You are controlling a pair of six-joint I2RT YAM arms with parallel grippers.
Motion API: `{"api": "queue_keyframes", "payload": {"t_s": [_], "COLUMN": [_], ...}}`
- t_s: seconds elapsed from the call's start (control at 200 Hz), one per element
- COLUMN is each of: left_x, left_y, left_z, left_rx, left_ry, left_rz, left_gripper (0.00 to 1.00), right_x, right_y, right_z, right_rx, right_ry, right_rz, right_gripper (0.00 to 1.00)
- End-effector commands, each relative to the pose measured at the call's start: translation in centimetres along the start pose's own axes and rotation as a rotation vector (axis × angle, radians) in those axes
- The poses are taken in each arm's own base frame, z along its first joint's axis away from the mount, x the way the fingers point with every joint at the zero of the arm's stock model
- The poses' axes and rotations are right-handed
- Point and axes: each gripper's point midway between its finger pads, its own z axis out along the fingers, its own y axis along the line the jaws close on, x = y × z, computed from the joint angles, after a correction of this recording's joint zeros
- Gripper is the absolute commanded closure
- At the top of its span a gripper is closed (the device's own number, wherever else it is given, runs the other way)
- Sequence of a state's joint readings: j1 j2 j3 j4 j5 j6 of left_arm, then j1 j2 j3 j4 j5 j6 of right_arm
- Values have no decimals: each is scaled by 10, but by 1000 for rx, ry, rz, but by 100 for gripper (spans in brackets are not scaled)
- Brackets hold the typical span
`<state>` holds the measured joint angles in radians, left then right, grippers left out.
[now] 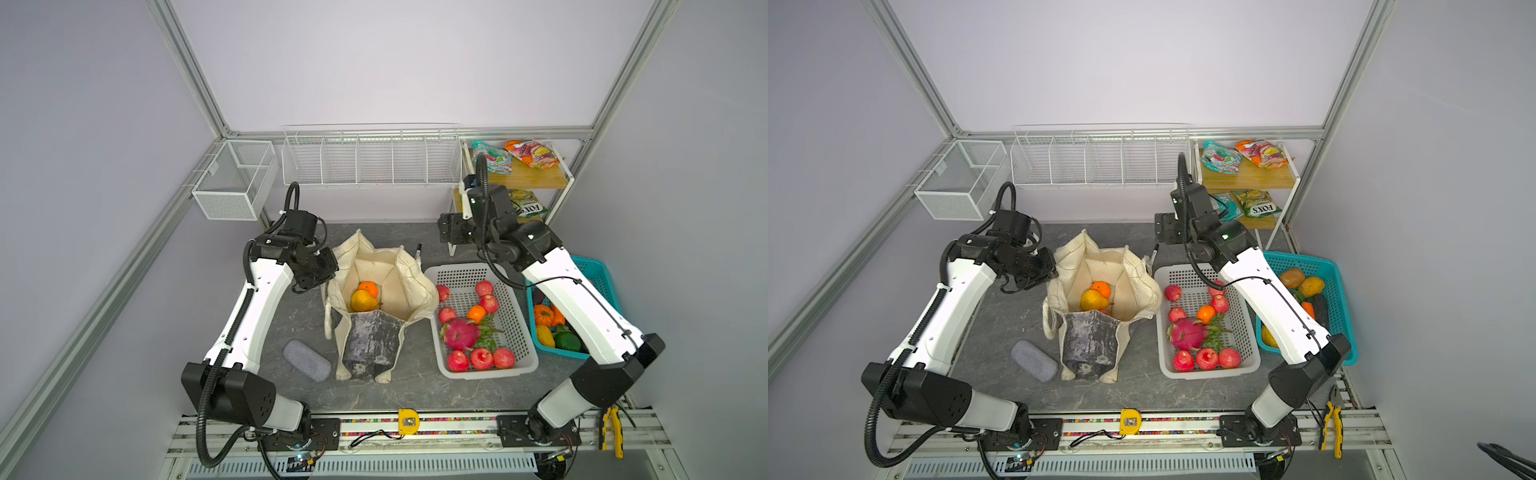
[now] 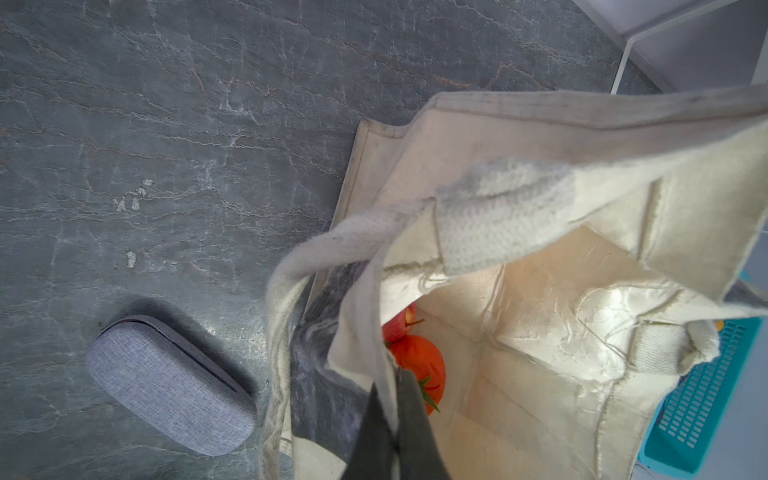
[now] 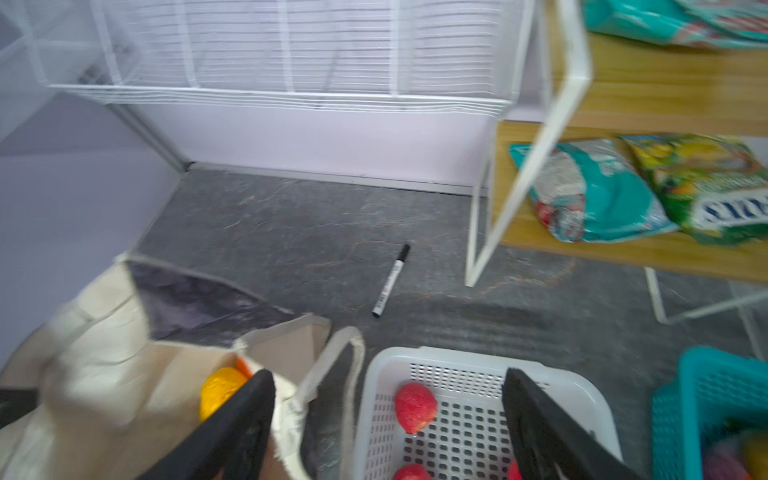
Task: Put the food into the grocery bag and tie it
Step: 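Raise the right gripper out of the bag toward the teal basket, then lower the right gripper and grasp the brown potato in the teal basket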
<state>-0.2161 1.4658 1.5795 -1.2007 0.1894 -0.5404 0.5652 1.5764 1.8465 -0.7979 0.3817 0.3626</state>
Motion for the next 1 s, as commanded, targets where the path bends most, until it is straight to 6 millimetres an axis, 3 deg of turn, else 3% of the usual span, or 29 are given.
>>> {"api": "queue_keyframes", "payload": {"t_s": [0.0,0.11,0.21,0.32,0.415,0.695,0.995], "left_x": [-2,-3,-3,-2,-3,-8,-12], "left_y": [-5,-6,-7,-8,-9,-12,-9], "left_z": [-2,-1,1,4,5,3,-4], "left_rx": [35,40,47,52,55,63,43], "left_ry": [-14,-16,-10,1,2,-17,-55], "left_rz": [16,19,20,18,18,24,53], "left_gripper": [100,100,100,100,100,100,100], "right_x": [3,22,54,81,90,113,141], "right_y": [-76,-145,-201,-245,-274,-333,-350], "right_z": [-14,-27,-31,-34,-33,-18,17], "right_rx": [231,392,492,551,565,578,533], "right_ry": [-26,-34,-3,12,-20,9,84], "right_rz": [178,350,539,697,779,955,1137], "right_gripper": [12,12,12,12,11,9,7]}}
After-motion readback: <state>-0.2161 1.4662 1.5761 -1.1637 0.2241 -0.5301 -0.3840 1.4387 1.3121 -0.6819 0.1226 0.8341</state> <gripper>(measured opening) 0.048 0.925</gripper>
